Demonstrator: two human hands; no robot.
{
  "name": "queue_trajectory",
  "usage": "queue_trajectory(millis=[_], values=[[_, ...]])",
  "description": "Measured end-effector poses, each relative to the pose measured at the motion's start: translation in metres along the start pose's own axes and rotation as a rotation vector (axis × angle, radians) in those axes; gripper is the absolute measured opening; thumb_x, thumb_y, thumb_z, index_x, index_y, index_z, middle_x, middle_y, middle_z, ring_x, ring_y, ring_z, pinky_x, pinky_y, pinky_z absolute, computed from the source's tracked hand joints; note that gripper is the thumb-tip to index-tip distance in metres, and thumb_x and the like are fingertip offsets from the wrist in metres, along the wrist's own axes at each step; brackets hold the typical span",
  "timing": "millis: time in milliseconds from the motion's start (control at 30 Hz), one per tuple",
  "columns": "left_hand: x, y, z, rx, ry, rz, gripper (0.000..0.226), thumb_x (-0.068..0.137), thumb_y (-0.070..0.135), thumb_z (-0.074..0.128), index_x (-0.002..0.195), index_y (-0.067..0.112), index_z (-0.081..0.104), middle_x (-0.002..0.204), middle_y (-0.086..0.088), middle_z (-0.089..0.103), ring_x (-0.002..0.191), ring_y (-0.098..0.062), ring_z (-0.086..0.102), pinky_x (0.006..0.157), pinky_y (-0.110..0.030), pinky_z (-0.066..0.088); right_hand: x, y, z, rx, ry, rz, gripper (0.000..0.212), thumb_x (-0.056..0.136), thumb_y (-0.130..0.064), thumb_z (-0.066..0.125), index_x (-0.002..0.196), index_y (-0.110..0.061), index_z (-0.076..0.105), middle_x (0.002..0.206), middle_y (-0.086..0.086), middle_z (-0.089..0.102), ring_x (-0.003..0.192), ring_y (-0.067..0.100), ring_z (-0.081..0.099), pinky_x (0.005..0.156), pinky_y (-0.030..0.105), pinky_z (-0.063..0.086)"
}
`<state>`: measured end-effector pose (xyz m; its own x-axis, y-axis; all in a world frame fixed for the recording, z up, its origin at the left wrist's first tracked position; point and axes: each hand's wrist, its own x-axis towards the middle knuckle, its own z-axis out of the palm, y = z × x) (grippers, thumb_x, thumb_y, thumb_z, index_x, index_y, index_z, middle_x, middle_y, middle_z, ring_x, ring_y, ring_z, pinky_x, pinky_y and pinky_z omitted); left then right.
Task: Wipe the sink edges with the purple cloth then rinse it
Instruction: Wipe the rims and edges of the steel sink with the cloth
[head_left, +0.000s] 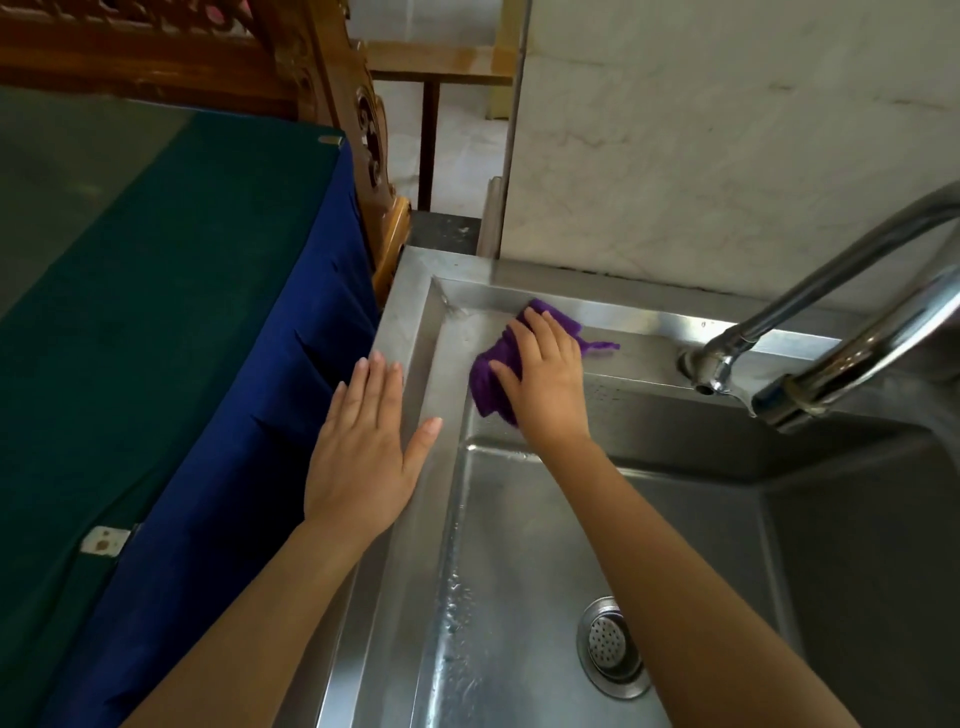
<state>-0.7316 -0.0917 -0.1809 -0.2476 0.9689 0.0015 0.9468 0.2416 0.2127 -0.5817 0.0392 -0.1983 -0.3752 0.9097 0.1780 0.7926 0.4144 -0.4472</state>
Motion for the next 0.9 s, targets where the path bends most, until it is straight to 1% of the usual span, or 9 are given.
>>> queue_trajectory(millis=[100,200,267,333,400,500,600,733,900], values=[[0.000,0.000,0.001,0.038,0.004,0.012,0.077,0.082,0.064,-0.014,0.142,0.016,-0.012,0.154,-0.005,-0.013,0.143,-0.015,-0.014,0.117,-0.034,-0.006,-0.010,0.010,-0.011,0.083,0.057,0.001,0.046,0.089,-0.021,0.056,0.132,-0.010,0.045,0.141,0.009,0.045,0.131,0.026,0.035,0.113,0.038,0.023],[0.000,0.001,0.001,0.046,0.013,0.021,0.078,0.081,0.065,-0.014,0.141,0.015,-0.012,0.152,-0.006,-0.014,0.142,-0.016,-0.015,0.116,-0.034,-0.007,-0.012,0.030,-0.030,0.124,0.270,0.109,0.043,0.091,-0.021,0.053,0.131,-0.010,0.044,0.137,0.012,0.047,0.122,0.028,0.041,0.106,0.040,0.034],[0.000,0.001,0.002,0.044,0.016,0.020,0.079,0.081,0.066,-0.014,0.141,0.014,-0.012,0.152,-0.006,-0.014,0.142,-0.016,-0.015,0.116,-0.034,-0.006,-0.015,0.051,-0.038,0.011,0.301,0.227,0.045,0.093,-0.025,0.050,0.133,-0.007,0.042,0.141,0.016,0.043,0.128,0.033,0.037,0.110,0.043,0.030],[0.000,0.001,0.003,0.041,0.014,0.021,0.080,0.081,0.066,-0.014,0.141,0.014,-0.012,0.153,-0.007,-0.012,0.142,-0.017,-0.015,0.116,-0.034,-0.006,-0.018,0.062,-0.037,-0.118,0.218,0.334,0.050,0.094,-0.032,0.045,0.136,-0.004,0.039,0.147,0.019,0.035,0.138,0.036,0.025,0.114,0.048,0.020],[0.000,0.000,0.003,0.038,0.026,0.022,0.080,0.081,0.067,-0.014,0.141,0.014,-0.012,0.154,-0.008,-0.011,0.143,-0.017,-0.014,0.116,-0.034,-0.005,-0.015,0.056,-0.029,-0.160,0.173,0.373,0.055,0.094,-0.039,0.041,0.136,-0.003,0.038,0.149,0.023,0.029,0.141,0.037,0.018,0.116,0.050,0.013],[0.000,0.000,0.004,0.017,0.028,0.028,0.081,0.082,0.068,-0.010,0.141,0.013,-0.009,0.155,-0.009,-0.006,0.143,-0.017,-0.012,0.117,-0.035,-0.002,-0.006,0.039,-0.022,-0.157,0.155,0.416,0.061,0.093,-0.044,0.038,0.136,-0.002,0.036,0.150,0.026,0.024,0.141,0.039,0.013,0.115,0.052,0.009],[-0.001,0.000,0.003,-0.004,0.027,0.025,0.080,0.083,0.068,-0.008,0.141,0.014,-0.008,0.156,-0.010,-0.004,0.143,-0.017,-0.011,0.117,-0.036,0.000,-0.007,0.031,-0.018,-0.183,0.073,0.348,0.064,0.093,-0.048,0.034,0.141,-0.005,0.031,0.153,0.023,0.019,0.143,0.036,0.008,0.117,0.050,0.004],[-0.001,0.002,0.001,-0.001,0.018,0.021,0.080,0.082,0.068,-0.010,0.141,0.013,-0.007,0.156,-0.010,-0.004,0.143,-0.017,-0.012,0.117,-0.036,0.000,-0.010,0.007,-0.006,-0.213,-0.030,0.137,0.063,0.092,-0.049,0.036,0.141,-0.009,0.029,0.155,0.018,0.018,0.144,0.034,0.006,0.117,0.047,0.000],[-0.001,0.003,0.000,-0.012,0.008,0.006,0.082,0.079,0.070,-0.013,0.140,0.015,-0.011,0.156,-0.008,-0.008,0.142,-0.015,-0.016,0.116,-0.034,-0.003,0.001,-0.018,0.005,-0.097,-0.076,-0.045,0.049,0.092,-0.027,0.047,0.137,-0.012,0.037,0.154,0.013,0.024,0.144,0.029,0.011,0.118,0.043,0.005]])
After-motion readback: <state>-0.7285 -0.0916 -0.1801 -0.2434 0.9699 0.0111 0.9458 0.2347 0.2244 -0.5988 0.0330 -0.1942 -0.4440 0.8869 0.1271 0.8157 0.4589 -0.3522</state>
